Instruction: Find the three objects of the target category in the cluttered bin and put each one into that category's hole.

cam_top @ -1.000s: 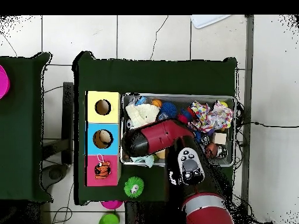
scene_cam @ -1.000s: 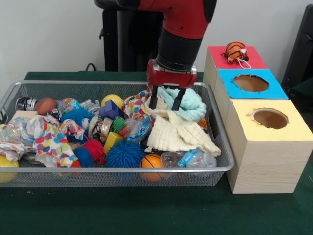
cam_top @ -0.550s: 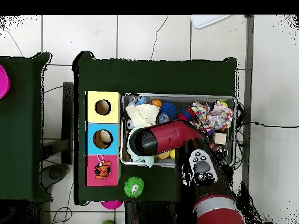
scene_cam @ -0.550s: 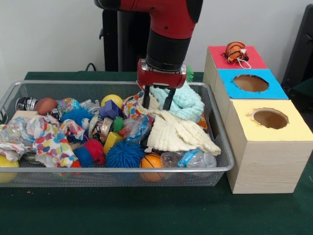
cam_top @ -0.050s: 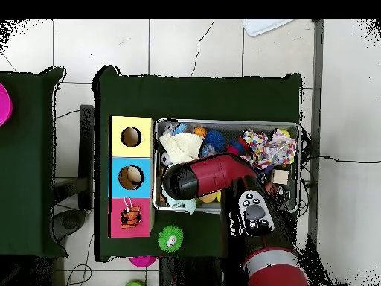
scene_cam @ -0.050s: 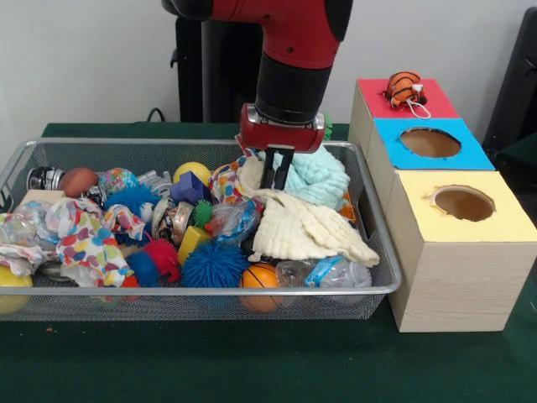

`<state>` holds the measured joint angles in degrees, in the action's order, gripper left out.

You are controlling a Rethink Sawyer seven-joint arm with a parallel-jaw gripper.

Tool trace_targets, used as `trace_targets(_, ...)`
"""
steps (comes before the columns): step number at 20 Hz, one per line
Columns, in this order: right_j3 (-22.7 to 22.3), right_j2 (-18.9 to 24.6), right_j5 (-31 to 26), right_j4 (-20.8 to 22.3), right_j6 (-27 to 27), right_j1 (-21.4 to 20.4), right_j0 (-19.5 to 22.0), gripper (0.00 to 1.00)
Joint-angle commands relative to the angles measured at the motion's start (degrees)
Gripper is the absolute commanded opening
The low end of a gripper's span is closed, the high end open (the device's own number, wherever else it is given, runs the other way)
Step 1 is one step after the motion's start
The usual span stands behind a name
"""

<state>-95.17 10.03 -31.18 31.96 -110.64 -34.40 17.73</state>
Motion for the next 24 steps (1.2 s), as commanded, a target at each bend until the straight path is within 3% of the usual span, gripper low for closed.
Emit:
trace_targets(1, -0.7, 1.3, 2.2, 1.1, -1.4, 2.7, 0.3, 0.00)
trace_targets(16, -0.6, 2.5, -1.9, 8.4, 12.8, -2.3, 7.0, 0.00)
trace_targets(24, -1.5, 3.7, -1.2, 12.1, 14.6, -2.9, 10.1, 0.00)
